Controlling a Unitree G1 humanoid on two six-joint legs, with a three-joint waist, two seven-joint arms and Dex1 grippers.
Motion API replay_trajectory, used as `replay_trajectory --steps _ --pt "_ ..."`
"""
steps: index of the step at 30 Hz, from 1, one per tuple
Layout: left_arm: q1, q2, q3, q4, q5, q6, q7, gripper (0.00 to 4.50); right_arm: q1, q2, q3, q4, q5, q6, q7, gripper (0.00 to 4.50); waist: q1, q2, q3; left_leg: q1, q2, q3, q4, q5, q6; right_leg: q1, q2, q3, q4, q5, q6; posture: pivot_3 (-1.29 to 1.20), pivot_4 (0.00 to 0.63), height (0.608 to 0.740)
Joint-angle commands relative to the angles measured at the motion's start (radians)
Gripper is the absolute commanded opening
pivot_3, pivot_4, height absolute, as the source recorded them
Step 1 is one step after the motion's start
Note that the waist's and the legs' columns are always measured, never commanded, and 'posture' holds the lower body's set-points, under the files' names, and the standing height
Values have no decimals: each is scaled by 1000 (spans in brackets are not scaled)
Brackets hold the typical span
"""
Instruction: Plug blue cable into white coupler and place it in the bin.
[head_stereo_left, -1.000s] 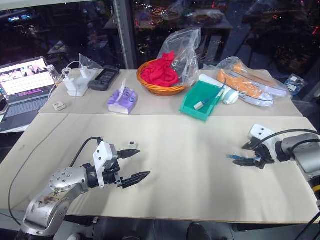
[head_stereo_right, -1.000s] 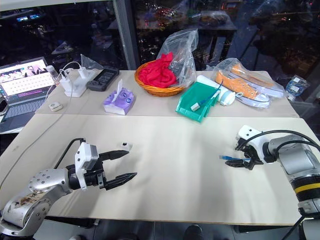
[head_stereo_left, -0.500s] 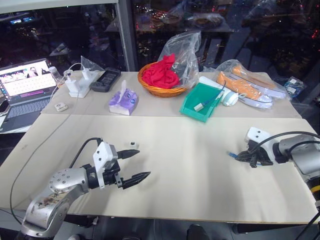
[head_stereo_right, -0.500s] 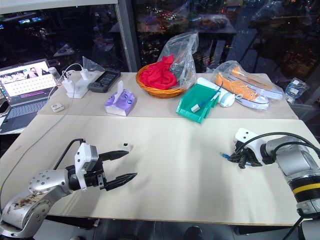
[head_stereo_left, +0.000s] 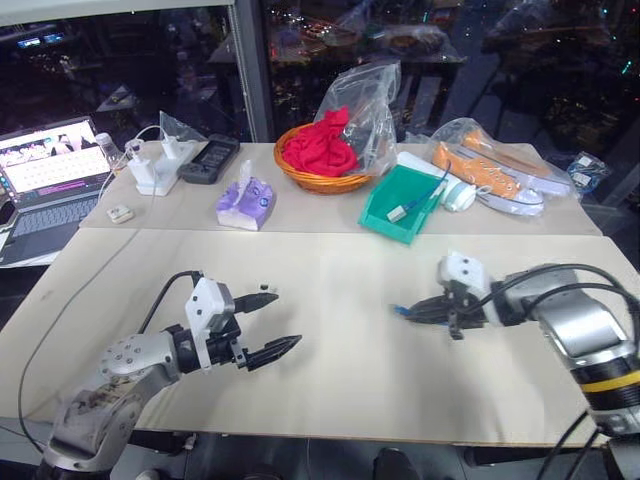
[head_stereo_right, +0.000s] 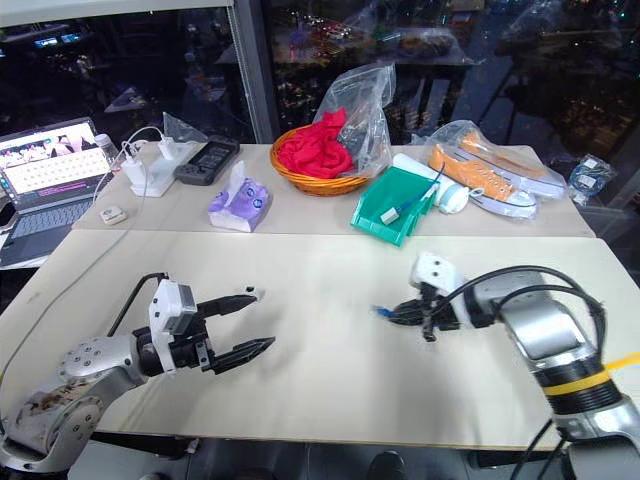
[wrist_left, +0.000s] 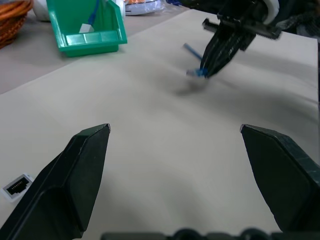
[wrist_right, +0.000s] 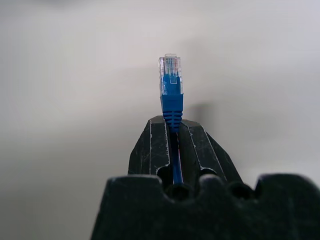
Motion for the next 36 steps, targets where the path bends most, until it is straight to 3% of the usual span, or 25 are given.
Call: replay_trajectory --steps 1,10,11,17,22,27,36 --pt "-8 -3 10 -34 -14 1 9 4500 -39 68 93 -29 -42 38 -52 5 -1 0 0 0 0 0 0 0 0 0 0 0 0 0 0 0 150 740" --pt "3 -4 -2 -55 -20 13 29 4500 -51 162 217 42 -128 39 -123 5 -3 0 0 0 0 0 -1 0 -1 0 0 0 0 0 0 0 150 740" --pt "5 -5 -6 -57 -20 16 32 4500 -48 167 212 45 -127 42 -129 943 -6 0 0 0 0 0 -1 0 0 0 0 0 0 0 0 0 150 740" --pt "13 -20 -77 -52 1 36 42 4500 -21 130 116 -52 -54 88 -108 2876 -1 0 0 1 0 0 -1 0 0 0 0 0 1 0 0 0 150 740" --pt "-53 -54 -164 34 68 13 31 4500 13 76 -10 -167 51 138 -96 2876 7 0 0 0 0 0 -1 0 0 0 0 0 0 0 0 0 150 740" --pt "-169 -112 -271 232 163 -24 -4 4500 80 48 -182 -289 197 221 -119 2876 9 -1 0 -1 0 0 -1 0 0 0 0 0 -1 0 0 0 150 740" --pt "-305 -141 -389 503 299 -242 -219 4500 181 30 -304 -413 274 327 -274 2876 8 -1 1 -1 0 0 -1 0 0 0 0 0 -1 0 0 0 150 740"
